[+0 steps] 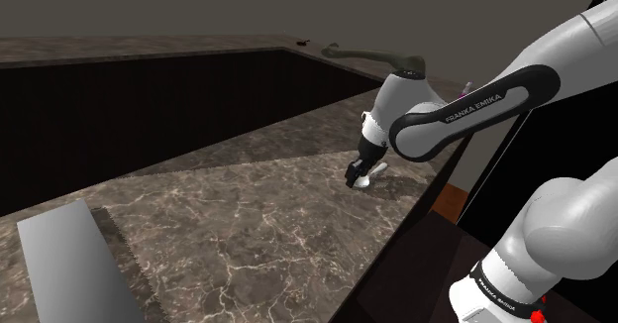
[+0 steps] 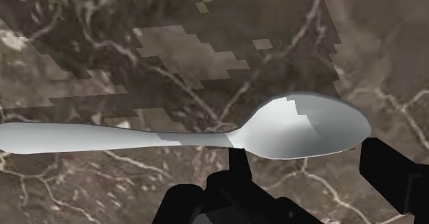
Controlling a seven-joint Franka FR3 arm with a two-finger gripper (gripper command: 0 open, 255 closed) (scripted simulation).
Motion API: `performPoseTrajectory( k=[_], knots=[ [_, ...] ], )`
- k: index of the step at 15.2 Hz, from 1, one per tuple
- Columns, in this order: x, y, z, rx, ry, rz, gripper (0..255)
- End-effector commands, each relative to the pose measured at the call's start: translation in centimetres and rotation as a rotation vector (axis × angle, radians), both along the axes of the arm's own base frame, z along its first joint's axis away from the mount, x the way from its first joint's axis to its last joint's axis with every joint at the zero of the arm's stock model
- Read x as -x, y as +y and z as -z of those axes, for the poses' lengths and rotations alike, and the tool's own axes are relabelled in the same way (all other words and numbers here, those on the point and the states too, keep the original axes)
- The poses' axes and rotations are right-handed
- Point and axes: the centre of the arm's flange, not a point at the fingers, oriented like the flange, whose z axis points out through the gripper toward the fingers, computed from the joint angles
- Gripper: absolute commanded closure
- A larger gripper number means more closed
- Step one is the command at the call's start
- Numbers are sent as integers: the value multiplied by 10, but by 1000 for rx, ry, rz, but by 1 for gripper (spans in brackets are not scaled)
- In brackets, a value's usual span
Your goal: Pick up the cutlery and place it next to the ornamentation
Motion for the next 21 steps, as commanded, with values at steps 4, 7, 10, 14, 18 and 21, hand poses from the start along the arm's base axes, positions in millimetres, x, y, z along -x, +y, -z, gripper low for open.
performPoseTrajectory(
  k=[4,7,10,14,18,21],
  knots=[
    [0,0,0,0,0,0,255],
    [0,0,0,0,0,0,255],
    [0,0,-16,0,0,0,255],
    [0,0,-37,0,0,0,255],
    [0,0,-58,0,0,0,255],
    [0,0,-74,0,0,0,255]
  ],
)
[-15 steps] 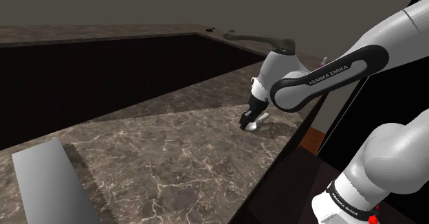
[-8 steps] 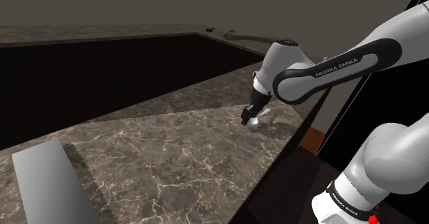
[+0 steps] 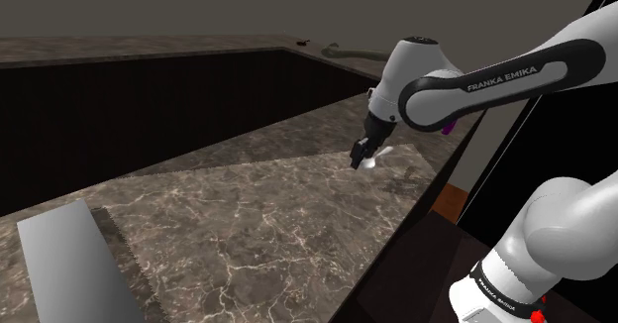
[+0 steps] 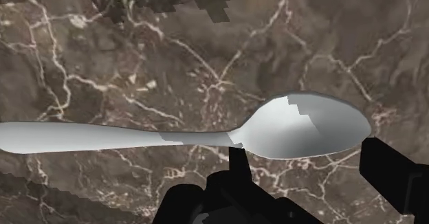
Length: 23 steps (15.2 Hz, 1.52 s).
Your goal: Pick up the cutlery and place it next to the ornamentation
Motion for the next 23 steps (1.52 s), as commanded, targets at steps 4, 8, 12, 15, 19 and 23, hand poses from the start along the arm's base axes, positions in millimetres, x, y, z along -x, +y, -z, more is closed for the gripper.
performPoseTrajectory(
  k=[4,8,12,15,19,23],
  knots=[
    [1,-1,-26,0,1,0,255],
    [-8,52,-26,0,1,0,255],
    [-16,104,-26,0,1,0,255],
    [-22,143,-27,0,1,0,255],
    [-30,195,-27,0,1,0,255],
    [-38,247,-27,0,1,0,255]
  ],
)
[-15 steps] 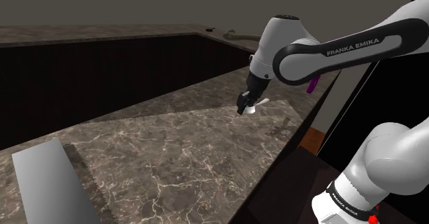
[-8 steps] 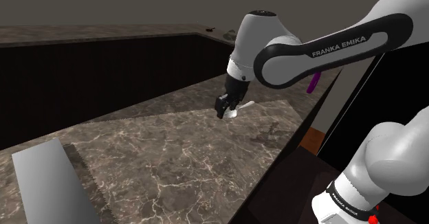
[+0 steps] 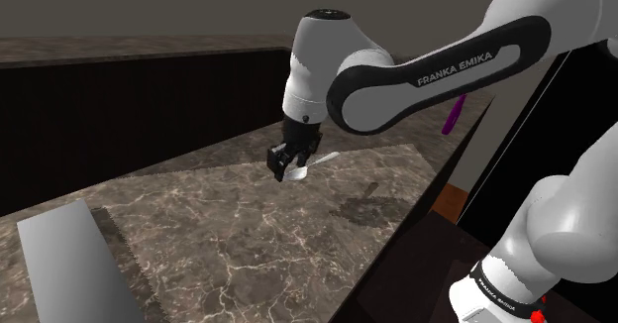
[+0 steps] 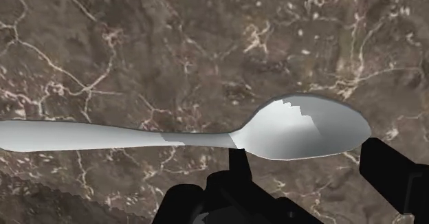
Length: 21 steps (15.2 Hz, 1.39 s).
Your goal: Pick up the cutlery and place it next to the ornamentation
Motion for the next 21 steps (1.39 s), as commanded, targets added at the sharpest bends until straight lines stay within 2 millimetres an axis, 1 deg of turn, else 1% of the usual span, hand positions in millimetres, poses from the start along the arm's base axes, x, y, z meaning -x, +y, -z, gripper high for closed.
performPoseTrajectory(
  k=[1,9,10,21],
  knots=[
    [-2,29,0,-1,0,2,255],
    [-18,134,0,-1,0,2,255],
    [-18,137,0,-1,0,2,255],
    [-18,137,58,-1,0,2,255]
  ],
)
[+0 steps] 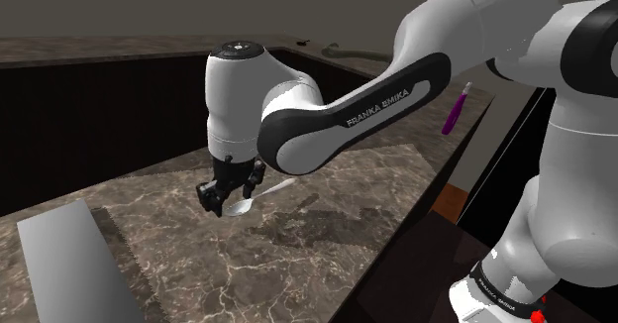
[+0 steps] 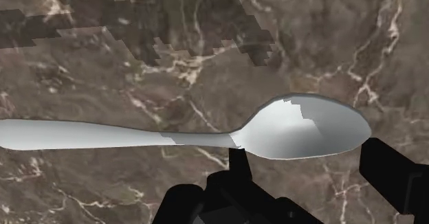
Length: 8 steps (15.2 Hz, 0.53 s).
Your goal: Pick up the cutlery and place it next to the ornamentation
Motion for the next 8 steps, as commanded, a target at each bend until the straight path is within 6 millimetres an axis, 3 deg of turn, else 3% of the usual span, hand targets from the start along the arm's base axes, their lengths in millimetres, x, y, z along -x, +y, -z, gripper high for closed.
performPoseTrajectory(
  k=[1,4,8],
  knots=[
    [1,1,11,0,0,0,255],
    [1,1,30,0,0,0,255],
    [1,1,30,0,0,0,255]
  ],
)
